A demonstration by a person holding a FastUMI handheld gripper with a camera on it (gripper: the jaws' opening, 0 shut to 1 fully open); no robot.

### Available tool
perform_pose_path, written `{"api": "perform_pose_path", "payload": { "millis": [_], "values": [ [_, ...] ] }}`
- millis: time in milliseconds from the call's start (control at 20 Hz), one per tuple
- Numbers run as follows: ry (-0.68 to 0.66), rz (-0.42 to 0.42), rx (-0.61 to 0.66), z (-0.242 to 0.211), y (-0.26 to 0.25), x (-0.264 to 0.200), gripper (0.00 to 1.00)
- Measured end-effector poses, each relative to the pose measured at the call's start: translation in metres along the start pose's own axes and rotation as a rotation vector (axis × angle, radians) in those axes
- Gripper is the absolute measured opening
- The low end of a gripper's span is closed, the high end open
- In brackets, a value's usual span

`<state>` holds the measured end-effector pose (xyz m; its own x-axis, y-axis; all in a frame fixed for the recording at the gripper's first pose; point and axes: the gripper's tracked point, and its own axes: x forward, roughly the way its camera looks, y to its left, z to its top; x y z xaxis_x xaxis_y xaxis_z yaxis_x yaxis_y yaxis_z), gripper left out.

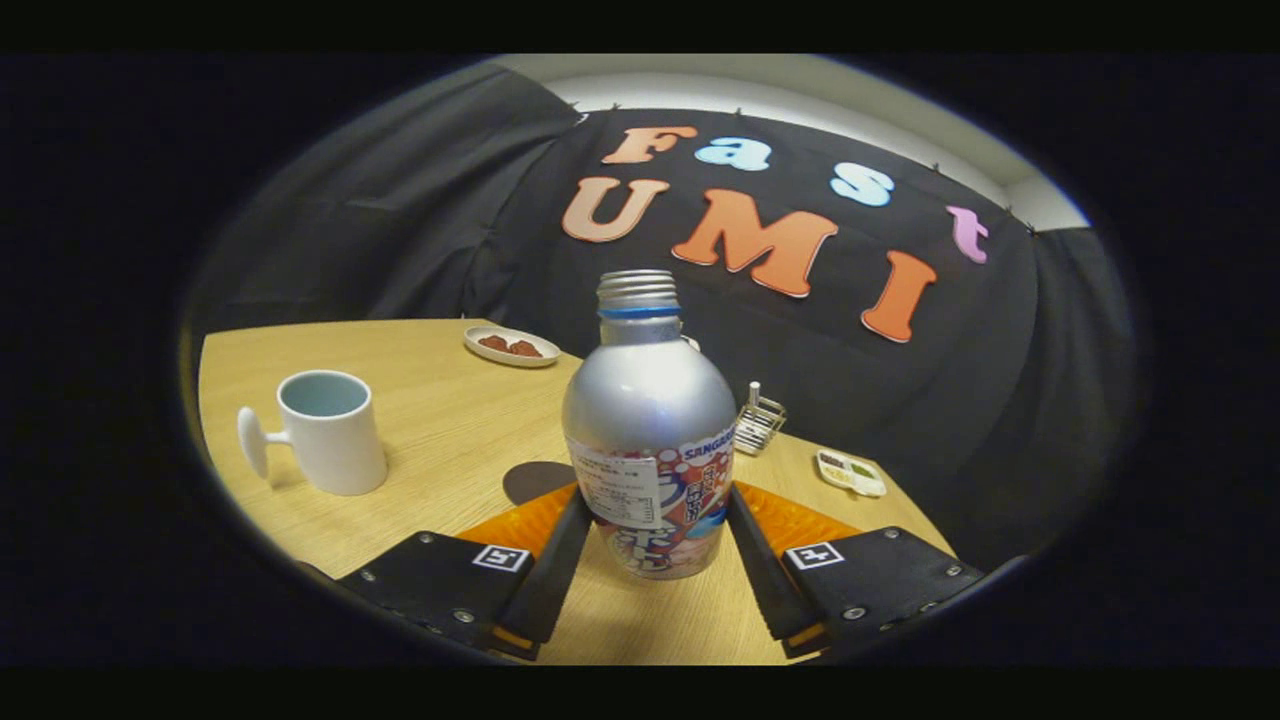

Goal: Take the bottle from table, then pour the juice into the cup, finally place the bottle on the coaster

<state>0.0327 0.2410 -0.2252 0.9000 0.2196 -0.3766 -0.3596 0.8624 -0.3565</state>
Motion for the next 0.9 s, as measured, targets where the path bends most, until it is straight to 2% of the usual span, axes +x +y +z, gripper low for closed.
{"api": "perform_pose_path", "payload": {
  "millis": [200, 400, 600, 900],
  "values": [
    [-0.025, -0.031, -0.130, 0.006, 0.009, 0.008, 0.77],
    [-0.060, -0.099, -0.313, 0.010, 0.006, 0.012, 0.77],
    [-0.085, -0.121, -0.421, 0.014, 0.009, 0.017, 0.77],
    [-0.170, -0.212, -0.663, 0.039, 0.009, 0.012, 0.77]
  ]
}}
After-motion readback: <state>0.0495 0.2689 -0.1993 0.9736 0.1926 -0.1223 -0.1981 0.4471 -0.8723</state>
